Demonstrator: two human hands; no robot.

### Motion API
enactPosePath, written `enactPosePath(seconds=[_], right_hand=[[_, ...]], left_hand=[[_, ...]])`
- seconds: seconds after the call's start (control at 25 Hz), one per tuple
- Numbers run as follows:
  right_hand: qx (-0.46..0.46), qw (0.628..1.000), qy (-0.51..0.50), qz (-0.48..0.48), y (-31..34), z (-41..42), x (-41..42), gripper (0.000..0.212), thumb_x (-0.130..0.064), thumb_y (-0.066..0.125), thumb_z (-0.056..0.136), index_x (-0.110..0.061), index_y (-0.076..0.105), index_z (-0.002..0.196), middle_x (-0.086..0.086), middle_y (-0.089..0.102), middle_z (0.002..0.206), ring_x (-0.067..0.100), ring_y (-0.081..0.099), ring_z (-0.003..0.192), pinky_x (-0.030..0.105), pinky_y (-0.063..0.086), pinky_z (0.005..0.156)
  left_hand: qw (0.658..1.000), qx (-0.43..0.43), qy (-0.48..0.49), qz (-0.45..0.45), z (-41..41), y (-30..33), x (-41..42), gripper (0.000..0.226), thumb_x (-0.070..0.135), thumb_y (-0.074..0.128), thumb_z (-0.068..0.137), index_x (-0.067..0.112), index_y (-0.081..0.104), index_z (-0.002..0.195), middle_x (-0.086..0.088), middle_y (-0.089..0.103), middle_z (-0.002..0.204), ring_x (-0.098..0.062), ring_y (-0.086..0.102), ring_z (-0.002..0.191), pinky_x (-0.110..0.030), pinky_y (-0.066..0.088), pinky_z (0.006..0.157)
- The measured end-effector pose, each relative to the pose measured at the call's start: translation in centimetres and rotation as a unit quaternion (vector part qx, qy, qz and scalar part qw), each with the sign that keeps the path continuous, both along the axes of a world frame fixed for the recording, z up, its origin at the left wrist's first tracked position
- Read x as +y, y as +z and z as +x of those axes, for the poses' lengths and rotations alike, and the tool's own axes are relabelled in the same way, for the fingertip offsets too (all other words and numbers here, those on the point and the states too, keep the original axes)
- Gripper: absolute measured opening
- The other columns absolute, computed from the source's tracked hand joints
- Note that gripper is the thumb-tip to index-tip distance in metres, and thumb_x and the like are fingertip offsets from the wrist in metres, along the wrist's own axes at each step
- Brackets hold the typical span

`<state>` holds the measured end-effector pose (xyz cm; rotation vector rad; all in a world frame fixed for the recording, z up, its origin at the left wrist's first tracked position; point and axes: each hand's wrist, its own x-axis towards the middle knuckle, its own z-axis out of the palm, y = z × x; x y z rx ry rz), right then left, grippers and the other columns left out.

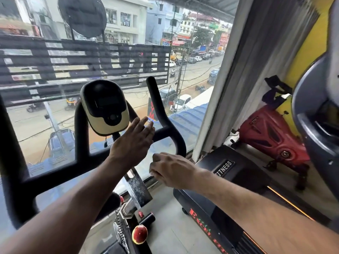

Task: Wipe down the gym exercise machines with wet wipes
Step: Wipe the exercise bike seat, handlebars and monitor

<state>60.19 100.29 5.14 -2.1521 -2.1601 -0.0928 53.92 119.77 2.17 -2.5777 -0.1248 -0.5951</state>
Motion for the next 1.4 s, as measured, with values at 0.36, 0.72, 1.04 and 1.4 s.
enactPosePath(seconds=[0.36, 0.72, 1.04, 1.4], right_hand=[[0.084, 0.960, -0.012, 0.269, -4.0, 3.2, -4.1, 0.016, -0.012, 0.061, 0.104, -0.010, 0.073, 0.113, 0.001, 0.063, 0.103, 0.019, 0.063, 0.096, 0.031, 0.054, 0.088], [-0.148, 0.975, -0.106, 0.124, -2.2, 11.3, 2.8, 0.020, 0.003, 0.071, 0.084, -0.015, 0.064, 0.085, 0.000, 0.054, 0.095, 0.024, 0.058, 0.088, 0.039, 0.059, 0.058], [0.020, 0.948, -0.307, 0.085, -3.4, 8.0, 0.3, 0.022, -0.026, 0.051, 0.104, -0.009, 0.066, 0.108, 0.014, 0.064, 0.111, 0.036, 0.067, 0.097, 0.040, 0.054, 0.085], [0.160, 0.904, -0.237, 0.317, -6.4, -2.2, -1.3, 0.018, -0.026, 0.054, 0.106, -0.014, 0.067, 0.104, 0.000, 0.061, 0.101, 0.021, 0.068, 0.084, 0.036, 0.058, 0.077]], left_hand=[[1.000, -0.018, 0.009, 0.009, -0.1, -0.3, -0.1, 0.063, 0.029, 0.014, 0.105, 0.000, 0.047, 0.151, -0.019, 0.045, 0.158, -0.042, 0.029, 0.153, -0.055, 0.018, 0.127], [1.000, -0.016, 0.014, 0.013, -0.1, 0.1, -0.2, 0.051, 0.026, 0.034, 0.108, 0.001, 0.050, 0.149, -0.021, 0.051, 0.152, -0.045, 0.033, 0.149, -0.056, 0.016, 0.127], [1.000, -0.010, 0.025, 0.015, -0.1, 0.2, -0.3, 0.050, 0.026, 0.041, 0.107, 0.002, 0.047, 0.151, -0.019, 0.049, 0.155, -0.044, 0.031, 0.150, -0.055, 0.014, 0.128], [1.000, -0.008, 0.021, 0.021, -0.1, 0.2, -0.4, 0.047, 0.021, 0.049, 0.105, 0.000, 0.050, 0.147, -0.021, 0.052, 0.150, -0.045, 0.034, 0.148, -0.056, 0.017, 0.126]])
